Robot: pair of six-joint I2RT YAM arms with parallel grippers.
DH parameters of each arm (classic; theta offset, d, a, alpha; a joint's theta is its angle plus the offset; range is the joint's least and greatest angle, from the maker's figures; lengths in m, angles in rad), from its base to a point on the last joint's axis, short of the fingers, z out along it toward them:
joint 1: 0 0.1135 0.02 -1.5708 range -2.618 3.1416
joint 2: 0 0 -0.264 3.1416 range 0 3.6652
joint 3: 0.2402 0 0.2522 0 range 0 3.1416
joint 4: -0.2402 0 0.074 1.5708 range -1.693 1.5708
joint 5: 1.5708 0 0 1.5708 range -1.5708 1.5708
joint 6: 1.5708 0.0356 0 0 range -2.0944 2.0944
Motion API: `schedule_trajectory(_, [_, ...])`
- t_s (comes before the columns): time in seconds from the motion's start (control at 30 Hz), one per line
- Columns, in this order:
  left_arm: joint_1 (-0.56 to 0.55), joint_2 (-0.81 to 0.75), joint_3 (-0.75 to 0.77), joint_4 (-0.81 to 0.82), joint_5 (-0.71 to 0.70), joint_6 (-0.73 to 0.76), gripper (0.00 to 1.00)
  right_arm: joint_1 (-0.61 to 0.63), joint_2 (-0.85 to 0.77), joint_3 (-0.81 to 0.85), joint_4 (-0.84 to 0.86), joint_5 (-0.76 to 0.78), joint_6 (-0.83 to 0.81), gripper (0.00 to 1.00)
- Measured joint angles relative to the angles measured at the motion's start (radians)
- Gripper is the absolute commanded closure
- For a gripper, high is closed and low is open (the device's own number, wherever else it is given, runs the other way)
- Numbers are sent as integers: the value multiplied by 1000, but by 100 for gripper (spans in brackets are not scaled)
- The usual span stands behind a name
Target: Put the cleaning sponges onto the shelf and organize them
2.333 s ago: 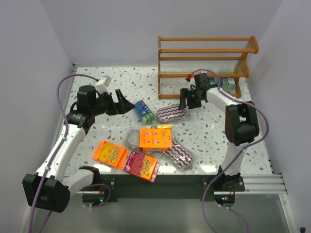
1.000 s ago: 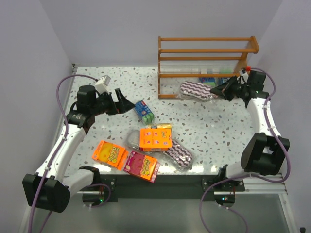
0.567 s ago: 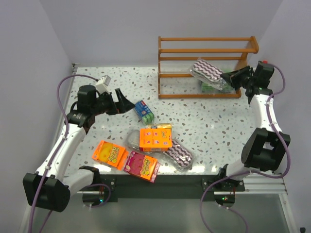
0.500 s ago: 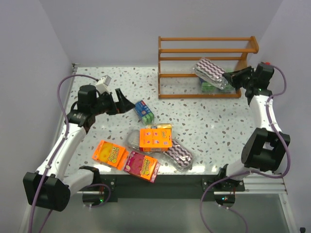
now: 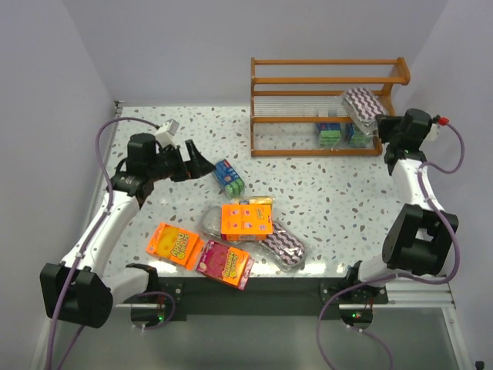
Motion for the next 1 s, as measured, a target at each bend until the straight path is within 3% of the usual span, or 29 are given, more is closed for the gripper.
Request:
schedule_trajectory(0.47, [0, 68, 14, 9, 0, 0, 0, 48, 166, 58, 86, 141, 148, 100])
schedule_trajectory(1.0, [0, 115, 75, 8, -1, 1, 0, 143, 239, 159, 90, 320, 261, 99])
